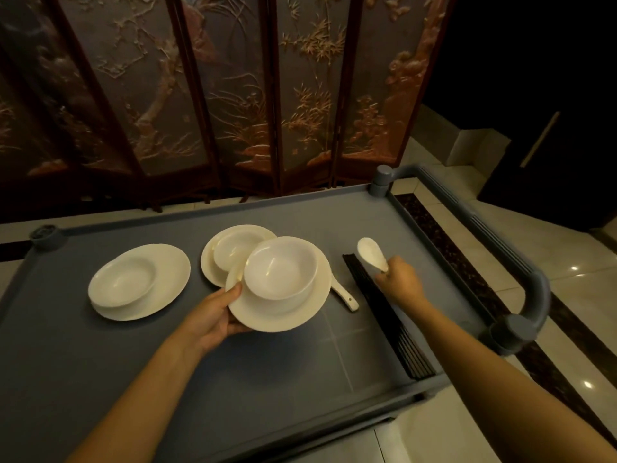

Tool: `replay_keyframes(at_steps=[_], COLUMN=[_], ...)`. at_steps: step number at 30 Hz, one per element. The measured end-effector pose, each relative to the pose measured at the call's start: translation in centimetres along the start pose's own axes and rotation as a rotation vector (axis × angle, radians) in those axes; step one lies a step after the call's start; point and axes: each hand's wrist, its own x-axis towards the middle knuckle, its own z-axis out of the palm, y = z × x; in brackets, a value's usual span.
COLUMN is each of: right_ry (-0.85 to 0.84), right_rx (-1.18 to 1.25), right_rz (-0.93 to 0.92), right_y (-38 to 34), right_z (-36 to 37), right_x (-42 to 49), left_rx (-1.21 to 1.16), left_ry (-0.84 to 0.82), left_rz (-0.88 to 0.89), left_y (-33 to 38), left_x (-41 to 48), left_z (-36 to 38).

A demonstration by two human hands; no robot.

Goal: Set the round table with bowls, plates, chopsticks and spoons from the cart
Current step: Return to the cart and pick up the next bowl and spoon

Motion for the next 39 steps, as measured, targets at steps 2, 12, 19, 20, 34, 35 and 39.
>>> replay_keyframes(at_steps=[2, 12, 19, 20, 34, 35, 39], right_ry=[-0.051, -0.343, -0.363, -0.364, -0.317, -0.304, -0.273], right_rx=[-0.078, -0.306, -0.280, -0.266, -0.455, -0.466, -0.524], right_rz=[0.081, -0.011, -0.028, -0.030, 0.037, 0.048, 0.046], right_y=[2.0, 5.4, 5.1, 5.1, 3.5, 3.5, 3.4], right_z=[-1.3, -1.6, -1.2, -1.2, -0.2, -0.1, 0.2], right_x=[-0.1, -2.7, -2.6, -2.6, -2.7, -2.6, -2.6], left_rx=[-0.007, 0.006, 0.003, 0.003, 0.012, 0.012, 0.019], left_ry=[-0.008, -0.057, -0.067, -0.067, -0.067, -0.065, -0.059], left_rz=[0.003, -0.001, -0.008, -0.010, -0.021, -0.020, -0.009], left_y=[0.1, 0.1, 0.1, 0.0, -0.5, -0.5, -0.4], left_x=[0.3, 1.5, 1.7, 1.7, 2.0, 2.0, 1.9], left_z=[0.6, 3.0, 3.7, 3.7, 3.9, 3.9, 3.9])
